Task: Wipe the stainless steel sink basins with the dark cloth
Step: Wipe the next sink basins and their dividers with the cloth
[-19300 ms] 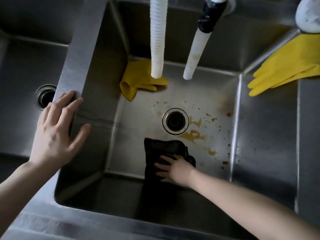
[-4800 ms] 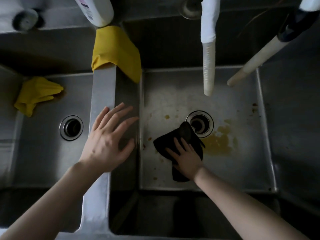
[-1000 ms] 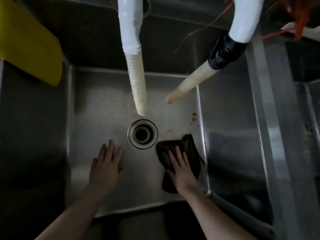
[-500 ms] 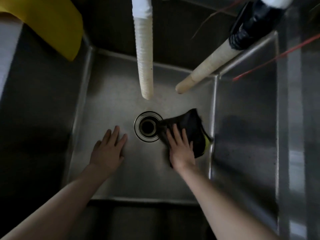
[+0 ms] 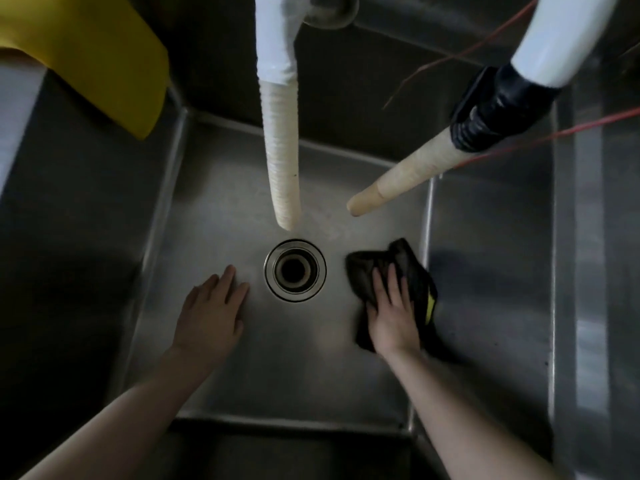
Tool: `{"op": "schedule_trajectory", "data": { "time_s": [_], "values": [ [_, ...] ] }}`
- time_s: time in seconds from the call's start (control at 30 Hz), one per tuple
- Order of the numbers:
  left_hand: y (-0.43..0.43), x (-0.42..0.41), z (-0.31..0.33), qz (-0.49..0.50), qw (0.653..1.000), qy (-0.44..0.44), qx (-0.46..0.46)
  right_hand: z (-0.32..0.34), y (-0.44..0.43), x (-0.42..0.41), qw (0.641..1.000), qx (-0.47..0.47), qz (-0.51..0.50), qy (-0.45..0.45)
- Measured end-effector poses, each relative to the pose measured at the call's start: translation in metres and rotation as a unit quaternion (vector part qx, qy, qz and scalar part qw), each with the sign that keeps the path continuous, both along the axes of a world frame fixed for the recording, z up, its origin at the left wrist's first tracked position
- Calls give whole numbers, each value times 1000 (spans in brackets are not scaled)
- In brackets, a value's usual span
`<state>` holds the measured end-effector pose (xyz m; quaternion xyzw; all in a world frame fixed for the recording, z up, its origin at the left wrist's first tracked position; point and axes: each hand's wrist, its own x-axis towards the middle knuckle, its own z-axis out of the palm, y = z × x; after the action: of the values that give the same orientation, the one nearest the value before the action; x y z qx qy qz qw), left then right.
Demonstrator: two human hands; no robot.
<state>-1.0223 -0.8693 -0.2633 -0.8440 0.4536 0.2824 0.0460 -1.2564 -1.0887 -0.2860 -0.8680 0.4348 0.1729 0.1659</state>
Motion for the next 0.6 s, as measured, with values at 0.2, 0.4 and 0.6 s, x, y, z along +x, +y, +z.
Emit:
{"op": "schedule_trajectory", "data": {
  "time_s": [0.2,0.4,0.6],
  "values": [
    [-4,3,0,22,999,5,-28,1,-75,97,999,15,27,15],
    [2,14,7,9,998,-1,-61,7,-23,173,997,54,56,14],
    [7,8,4,38,999,-20,-33,1,52,165,946,73,315,-25]
  ]
}}
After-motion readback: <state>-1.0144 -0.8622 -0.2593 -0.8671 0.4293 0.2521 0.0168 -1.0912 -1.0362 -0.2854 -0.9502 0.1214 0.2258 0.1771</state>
